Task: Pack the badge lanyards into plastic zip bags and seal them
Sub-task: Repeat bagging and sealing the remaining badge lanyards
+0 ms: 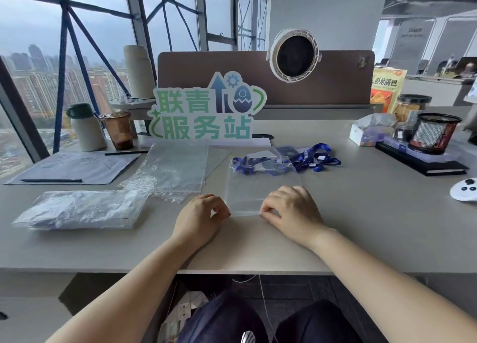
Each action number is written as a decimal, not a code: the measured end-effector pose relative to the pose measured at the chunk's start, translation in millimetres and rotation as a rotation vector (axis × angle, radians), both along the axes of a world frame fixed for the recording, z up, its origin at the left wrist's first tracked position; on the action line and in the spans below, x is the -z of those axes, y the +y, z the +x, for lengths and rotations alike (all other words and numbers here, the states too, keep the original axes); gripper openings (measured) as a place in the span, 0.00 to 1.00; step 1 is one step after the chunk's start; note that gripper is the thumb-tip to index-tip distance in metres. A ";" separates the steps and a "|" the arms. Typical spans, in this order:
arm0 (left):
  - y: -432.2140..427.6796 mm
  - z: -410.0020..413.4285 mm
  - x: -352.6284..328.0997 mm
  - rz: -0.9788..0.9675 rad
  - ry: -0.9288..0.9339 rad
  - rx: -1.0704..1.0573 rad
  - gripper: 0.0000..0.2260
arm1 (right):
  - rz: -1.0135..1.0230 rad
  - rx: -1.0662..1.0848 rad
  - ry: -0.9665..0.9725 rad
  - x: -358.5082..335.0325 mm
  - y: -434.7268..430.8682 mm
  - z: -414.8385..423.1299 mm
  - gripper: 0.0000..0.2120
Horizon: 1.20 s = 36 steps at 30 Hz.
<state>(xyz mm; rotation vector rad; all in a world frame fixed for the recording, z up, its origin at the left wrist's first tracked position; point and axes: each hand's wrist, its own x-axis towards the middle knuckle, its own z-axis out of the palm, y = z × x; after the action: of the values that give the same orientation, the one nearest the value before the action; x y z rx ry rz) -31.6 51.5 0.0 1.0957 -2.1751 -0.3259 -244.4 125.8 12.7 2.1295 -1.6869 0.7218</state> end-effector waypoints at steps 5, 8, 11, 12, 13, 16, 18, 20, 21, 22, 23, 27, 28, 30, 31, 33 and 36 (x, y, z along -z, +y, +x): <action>1.3 -0.3 -1.4 -0.025 -0.024 0.001 0.08 | 0.059 0.066 -0.054 -0.3 21.4 -34.6 0.03; 2.8 -1.5 -0.9 -0.016 -0.041 -0.001 0.07 | 0.096 0.106 -0.068 1.6 33.1 -51.7 0.03; 5.0 -2.1 -2.0 -0.014 -0.053 -0.010 0.07 | 0.144 0.158 -0.091 3.6 44.0 -66.4 0.03; 5.4 -2.5 -2.4 -0.015 -0.056 -0.013 0.07 | 0.152 0.165 -0.102 3.9 46.5 -70.1 0.02; 5.7 -3.0 -2.7 -0.016 -0.058 -0.015 0.07 | 0.155 0.169 -0.113 3.8 48.1 -72.6 0.02; 6.9 -4.4 -3.1 -0.008 -0.057 -0.018 0.06 | 0.174 0.182 -0.173 3.7 50.4 -75.9 0.02; 7.2 -4.5 -3.1 -0.011 -0.052 -0.016 0.06 | 0.189 0.187 -0.228 5.0 51.4 -77.5 0.02; 6.3 -3.9 -3.4 -0.007 -0.050 -0.016 0.07 | 0.210 0.181 -0.288 6.6 51.8 -78.2 0.02; 6.0 -3.7 -3.7 -0.007 -0.048 -0.014 0.06 | 0.218 0.179 -0.310 7.0 51.8 -78.3 0.02; 5.3 -3.8 -3.2 -0.007 -0.048 -0.010 0.06 | 0.225 0.176 -0.326 7.1 51.3 -78.3 0.02; 4.9 -3.9 -2.7 -0.010 -0.048 -0.003 0.06 | 0.232 0.171 -0.342 7.2 50.7 -78.2 0.03; 6.1 -1.7 -0.2 -0.044 -0.033 0.054 0.02 | 0.223 0.111 -0.464 6.1 53.3 -77.8 0.05; 5.7 -0.3 0.5 -0.058 -0.022 0.083 0.02 | 0.220 0.106 -0.533 5.3 54.5 -78.0 0.05; 8.1 1.4 0.4 -0.011 0.028 0.150 0.03 | 0.245 0.097 -0.725 4.1 56.0 -79.1 0.04; 9.6 1.3 -0.2 0.041 0.070 0.179 0.04 | 0.259 0.092 -0.821 3.0 55.5 -79.8 0.02; 9.0 -2.3 -1.6 0.139 0.158 0.191 0.07 | 0.257 0.083 -0.928 -1.9 51.0 -79.7 0.02; 0.9 -13.9 -7.5 0.221 0.234 0.107 0.07 | 0.234 0.082 -0.962 -12.0 35.3 -74.6 0.04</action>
<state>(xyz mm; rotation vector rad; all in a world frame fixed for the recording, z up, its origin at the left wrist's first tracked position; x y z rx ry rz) -45.6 52.4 7.5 1.0037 -2.0258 -0.7207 -319.0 161.1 24.7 1.9393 -2.3706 1.7928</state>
